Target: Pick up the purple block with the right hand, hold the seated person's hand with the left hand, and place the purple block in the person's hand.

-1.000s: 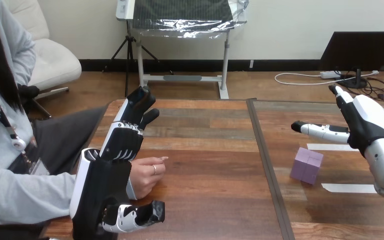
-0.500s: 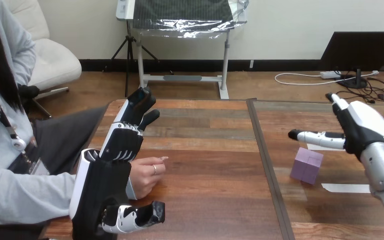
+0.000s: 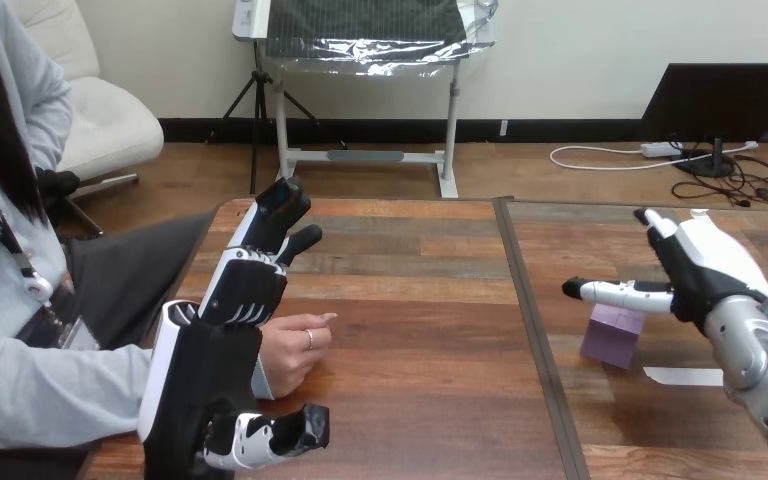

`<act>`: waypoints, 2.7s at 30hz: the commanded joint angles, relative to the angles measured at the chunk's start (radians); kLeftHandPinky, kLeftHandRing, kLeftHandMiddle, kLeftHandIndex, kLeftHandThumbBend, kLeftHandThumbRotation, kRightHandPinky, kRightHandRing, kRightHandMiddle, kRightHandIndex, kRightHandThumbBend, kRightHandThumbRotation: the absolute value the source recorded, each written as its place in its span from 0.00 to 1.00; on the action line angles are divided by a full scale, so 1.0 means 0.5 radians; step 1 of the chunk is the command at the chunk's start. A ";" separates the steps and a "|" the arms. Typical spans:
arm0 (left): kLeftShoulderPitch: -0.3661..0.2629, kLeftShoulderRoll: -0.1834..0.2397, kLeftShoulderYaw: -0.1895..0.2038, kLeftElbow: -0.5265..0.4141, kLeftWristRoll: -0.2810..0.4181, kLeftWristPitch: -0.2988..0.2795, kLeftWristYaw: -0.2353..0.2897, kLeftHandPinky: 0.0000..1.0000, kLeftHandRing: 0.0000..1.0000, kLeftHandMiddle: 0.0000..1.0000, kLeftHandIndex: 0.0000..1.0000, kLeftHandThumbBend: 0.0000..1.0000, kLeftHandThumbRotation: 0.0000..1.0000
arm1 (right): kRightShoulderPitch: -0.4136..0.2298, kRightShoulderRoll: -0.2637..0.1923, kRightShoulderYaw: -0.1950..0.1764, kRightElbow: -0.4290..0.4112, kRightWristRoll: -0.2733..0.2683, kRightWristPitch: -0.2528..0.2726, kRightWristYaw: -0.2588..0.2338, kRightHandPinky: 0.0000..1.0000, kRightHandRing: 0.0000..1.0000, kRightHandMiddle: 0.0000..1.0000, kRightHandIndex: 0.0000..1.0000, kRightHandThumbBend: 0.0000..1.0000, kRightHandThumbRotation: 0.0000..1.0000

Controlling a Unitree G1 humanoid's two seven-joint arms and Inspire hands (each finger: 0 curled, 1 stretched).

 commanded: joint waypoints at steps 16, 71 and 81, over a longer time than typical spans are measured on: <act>-0.017 -0.024 -0.004 -0.136 0.029 0.004 0.029 0.88 0.95 0.95 0.93 1.00 0.62 | -0.007 0.051 0.032 0.000 -0.028 0.044 0.043 1.00 1.00 1.00 1.00 1.00 0.74; 0.020 -0.077 -0.042 -0.139 0.114 -0.144 0.158 0.86 0.94 0.95 0.94 0.99 0.67 | 0.143 0.161 0.140 -0.001 -0.139 0.184 -0.381 0.32 0.39 0.46 0.57 0.84 0.27; 0.016 -0.081 -0.058 -0.144 0.110 -0.164 0.177 0.85 0.93 0.94 0.93 0.98 0.68 | 0.158 0.164 0.112 -0.001 -0.115 0.213 -0.549 0.12 0.18 0.27 0.35 0.69 0.12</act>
